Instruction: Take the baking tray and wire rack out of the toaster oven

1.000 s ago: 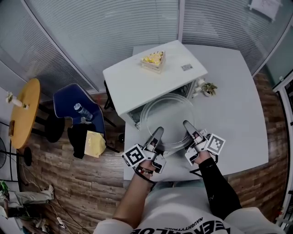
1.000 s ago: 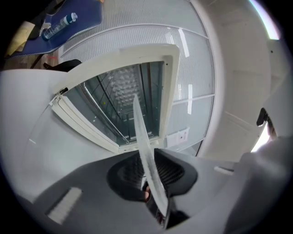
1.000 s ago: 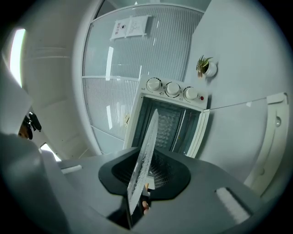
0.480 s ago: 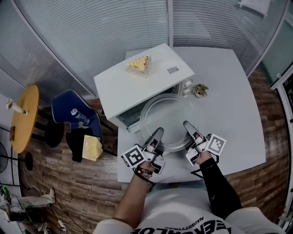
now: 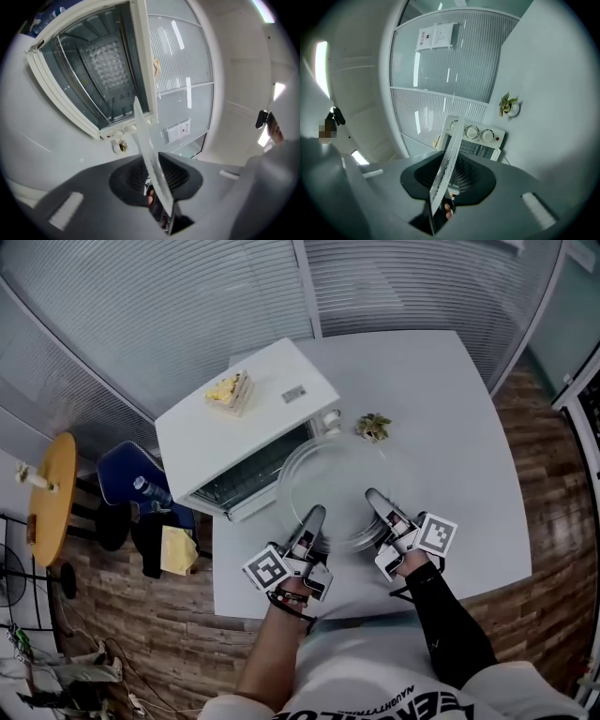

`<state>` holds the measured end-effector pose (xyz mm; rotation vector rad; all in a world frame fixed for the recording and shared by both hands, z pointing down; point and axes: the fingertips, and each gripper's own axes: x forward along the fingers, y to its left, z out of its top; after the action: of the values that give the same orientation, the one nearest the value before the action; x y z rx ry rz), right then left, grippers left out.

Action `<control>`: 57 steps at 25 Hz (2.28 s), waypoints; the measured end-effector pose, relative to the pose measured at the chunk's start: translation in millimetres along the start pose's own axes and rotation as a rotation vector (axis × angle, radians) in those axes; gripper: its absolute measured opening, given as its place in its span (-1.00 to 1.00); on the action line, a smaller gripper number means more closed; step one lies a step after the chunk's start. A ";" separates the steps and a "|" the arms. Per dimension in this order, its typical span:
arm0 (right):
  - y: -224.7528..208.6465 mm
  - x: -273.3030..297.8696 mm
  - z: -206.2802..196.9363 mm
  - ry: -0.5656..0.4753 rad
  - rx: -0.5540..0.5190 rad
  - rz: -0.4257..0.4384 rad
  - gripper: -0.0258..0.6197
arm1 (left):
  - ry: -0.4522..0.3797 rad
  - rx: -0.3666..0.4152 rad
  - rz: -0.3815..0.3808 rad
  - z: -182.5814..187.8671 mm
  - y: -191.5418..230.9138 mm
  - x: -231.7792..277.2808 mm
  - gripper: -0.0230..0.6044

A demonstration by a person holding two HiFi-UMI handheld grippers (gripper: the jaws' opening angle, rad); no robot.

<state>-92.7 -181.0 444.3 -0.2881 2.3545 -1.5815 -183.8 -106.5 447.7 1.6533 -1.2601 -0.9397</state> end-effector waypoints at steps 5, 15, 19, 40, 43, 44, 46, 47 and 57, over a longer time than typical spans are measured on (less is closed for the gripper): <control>-15.9 -29.5 40.9 -0.022 0.022 -0.008 -0.73 | 0.027 0.027 0.000 -29.9 -12.6 42.1 -0.56; -40.6 -82.9 123.9 -0.064 0.001 -0.031 -0.73 | 0.082 0.043 -0.019 -87.2 -27.9 125.3 -0.54; -49.7 -108.6 156.3 -0.083 -0.014 -0.050 -0.73 | 0.105 0.030 -0.039 -114.5 -34.3 157.9 -0.54; -102.4 -246.9 260.5 -0.296 -0.037 -0.222 -0.72 | 0.317 -0.054 -0.111 -248.3 -45.2 278.8 -0.53; -112.5 -262.9 263.5 -0.319 -0.027 -0.257 -0.72 | 0.346 -0.067 -0.112 -264.1 -40.7 286.6 -0.53; -116.2 -268.2 264.0 -0.326 -0.026 -0.270 -0.72 | 0.356 -0.075 -0.104 -269.6 -37.7 288.1 -0.54; -123.0 -277.4 264.2 -0.337 -0.019 -0.293 -0.72 | 0.379 -0.094 -0.072 -280.7 -28.3 289.0 -0.54; -126.3 -281.2 263.6 -0.343 -0.010 -0.302 -0.72 | 0.388 -0.101 -0.060 -285.4 -24.2 289.2 -0.54; -154.4 -290.2 244.2 -0.312 0.031 -0.354 -0.72 | 0.418 -0.169 0.004 -306.8 7.7 296.4 -0.54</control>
<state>264.8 -357.7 537.3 -0.9177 2.1166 -1.5779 157.2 -343.0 546.8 1.6075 -0.8762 -0.6337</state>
